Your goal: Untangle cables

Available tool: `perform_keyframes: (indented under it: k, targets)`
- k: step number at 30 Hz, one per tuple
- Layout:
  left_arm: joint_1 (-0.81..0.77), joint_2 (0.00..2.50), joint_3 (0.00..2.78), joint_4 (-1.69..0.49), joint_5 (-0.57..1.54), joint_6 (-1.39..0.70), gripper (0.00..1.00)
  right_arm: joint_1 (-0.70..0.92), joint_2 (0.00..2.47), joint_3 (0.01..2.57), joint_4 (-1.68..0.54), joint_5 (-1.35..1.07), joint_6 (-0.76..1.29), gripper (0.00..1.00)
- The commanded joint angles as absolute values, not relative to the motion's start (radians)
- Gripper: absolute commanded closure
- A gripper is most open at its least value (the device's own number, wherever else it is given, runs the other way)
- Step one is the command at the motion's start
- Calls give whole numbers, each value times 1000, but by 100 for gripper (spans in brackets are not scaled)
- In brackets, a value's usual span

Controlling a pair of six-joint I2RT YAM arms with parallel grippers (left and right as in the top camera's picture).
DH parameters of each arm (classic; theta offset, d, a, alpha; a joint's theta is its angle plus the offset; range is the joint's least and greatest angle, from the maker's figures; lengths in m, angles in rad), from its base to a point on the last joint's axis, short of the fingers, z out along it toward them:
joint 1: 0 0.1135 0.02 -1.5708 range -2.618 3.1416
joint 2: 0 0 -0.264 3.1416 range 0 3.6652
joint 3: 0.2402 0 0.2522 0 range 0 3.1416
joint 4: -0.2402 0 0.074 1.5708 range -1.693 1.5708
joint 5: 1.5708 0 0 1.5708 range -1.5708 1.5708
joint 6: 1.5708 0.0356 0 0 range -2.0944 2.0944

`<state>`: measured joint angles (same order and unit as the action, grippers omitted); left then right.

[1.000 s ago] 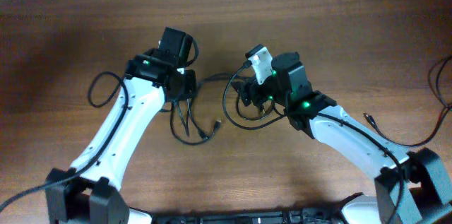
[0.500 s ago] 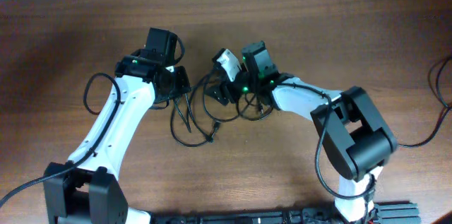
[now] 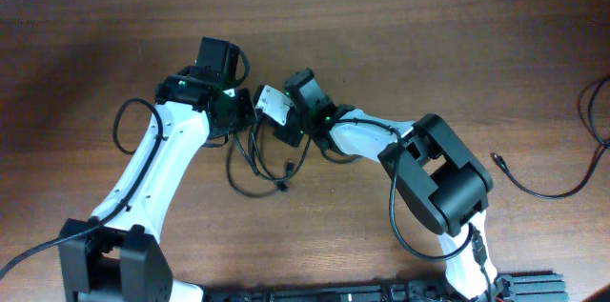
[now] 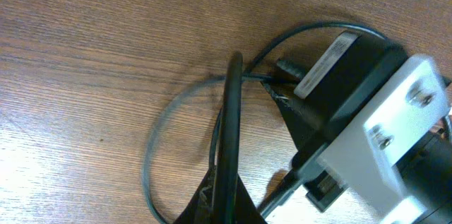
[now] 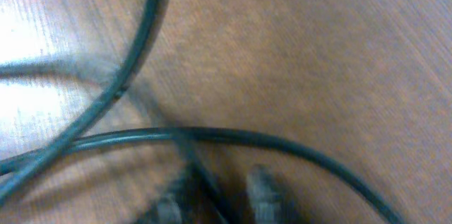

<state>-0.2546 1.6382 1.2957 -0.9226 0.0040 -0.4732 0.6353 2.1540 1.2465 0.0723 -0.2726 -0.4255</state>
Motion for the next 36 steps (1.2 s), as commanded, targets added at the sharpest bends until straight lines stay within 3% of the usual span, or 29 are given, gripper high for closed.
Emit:
perform_keyframes:
  k: [1, 4, 9, 13, 16, 18, 21, 24, 26, 31, 36]
  targets:
    - [-250, 1635, 1296, -920, 1, -485, 100, 619, 2207, 1218, 3, -170, -377, 96]
    - [-250, 1635, 1296, -920, 1, -485, 100, 475, 2080, 1230, -22, -377, -110, 96]
    - [-250, 1635, 1296, -920, -11, -480, 100, 37, 1625, 1293, -25, -662, 135, 96]
    - [-240, 1635, 1296, -983, -146, -474, 100, -332, 1593, 1441, 48, -579, 162, 96]
    - [-207, 1635, 1296, -1038, -201, -475, 100, -458, 1655, 1442, 143, -475, 162, 96]
    - [-133, 1635, 1296, -1204, -463, -642, 100, -534, 1711, 1442, 201, -435, 162, 96]
    - [65, 1635, 1296, -1316, -466, -869, 100, -550, 1741, 1443, 218, -432, 82, 96]
    - [100, 1635, 1296, -1166, -165, -741, 100, -550, 1749, 1446, 252, -432, 37, 96]
    - [10, 1636, 1296, -966, 20, -562, 100, -550, 1787, 1456, 252, -374, -4, 96]
    - [-290, 1704, 1296, -764, 19, -562, 100, -548, 2103, 1587, 244, -302, 31, 96]
    - [-422, 1820, 1296, -651, 20, -562, 100, -552, 2249, 1640, 189, -120, 31, 96]
